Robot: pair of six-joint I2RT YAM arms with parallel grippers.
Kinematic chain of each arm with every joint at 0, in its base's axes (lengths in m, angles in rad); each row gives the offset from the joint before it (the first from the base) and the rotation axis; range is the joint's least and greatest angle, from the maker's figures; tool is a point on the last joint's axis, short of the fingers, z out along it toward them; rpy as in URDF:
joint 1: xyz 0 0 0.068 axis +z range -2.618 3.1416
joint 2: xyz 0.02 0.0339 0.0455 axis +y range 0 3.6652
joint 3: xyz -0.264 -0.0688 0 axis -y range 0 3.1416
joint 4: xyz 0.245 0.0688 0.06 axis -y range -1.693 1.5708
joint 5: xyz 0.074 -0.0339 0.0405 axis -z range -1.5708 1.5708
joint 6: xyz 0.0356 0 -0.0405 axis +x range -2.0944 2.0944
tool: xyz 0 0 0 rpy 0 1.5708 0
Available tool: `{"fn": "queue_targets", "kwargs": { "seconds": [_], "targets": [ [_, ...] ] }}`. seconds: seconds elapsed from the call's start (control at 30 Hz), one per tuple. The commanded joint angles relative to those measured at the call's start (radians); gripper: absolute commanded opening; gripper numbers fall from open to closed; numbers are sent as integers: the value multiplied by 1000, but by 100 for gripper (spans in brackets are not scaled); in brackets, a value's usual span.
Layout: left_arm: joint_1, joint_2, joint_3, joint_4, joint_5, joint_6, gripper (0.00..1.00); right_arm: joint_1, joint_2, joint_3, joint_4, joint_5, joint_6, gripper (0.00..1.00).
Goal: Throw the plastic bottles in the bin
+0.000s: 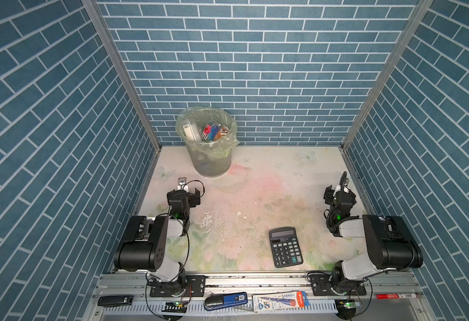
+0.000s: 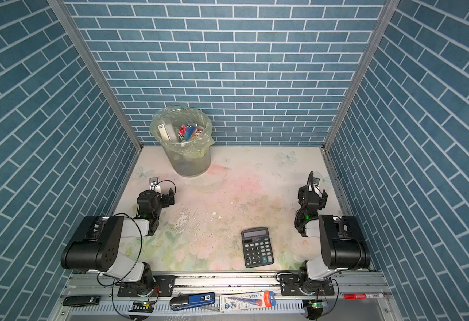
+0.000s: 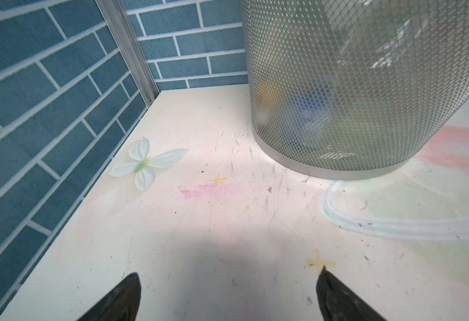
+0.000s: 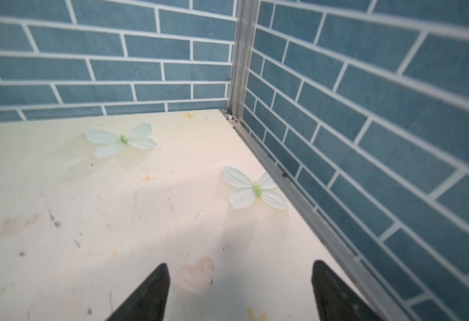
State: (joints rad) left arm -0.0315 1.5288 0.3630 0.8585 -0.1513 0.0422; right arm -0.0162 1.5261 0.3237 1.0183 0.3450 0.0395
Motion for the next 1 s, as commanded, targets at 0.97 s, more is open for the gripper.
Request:
{"fn": "queue_targets", "kwargs": {
  "seconds": [0.97],
  "targets": [
    [-5,-4,13,24,11,8,99,-7,14,57,-127,-207,26,99]
  ]
}}
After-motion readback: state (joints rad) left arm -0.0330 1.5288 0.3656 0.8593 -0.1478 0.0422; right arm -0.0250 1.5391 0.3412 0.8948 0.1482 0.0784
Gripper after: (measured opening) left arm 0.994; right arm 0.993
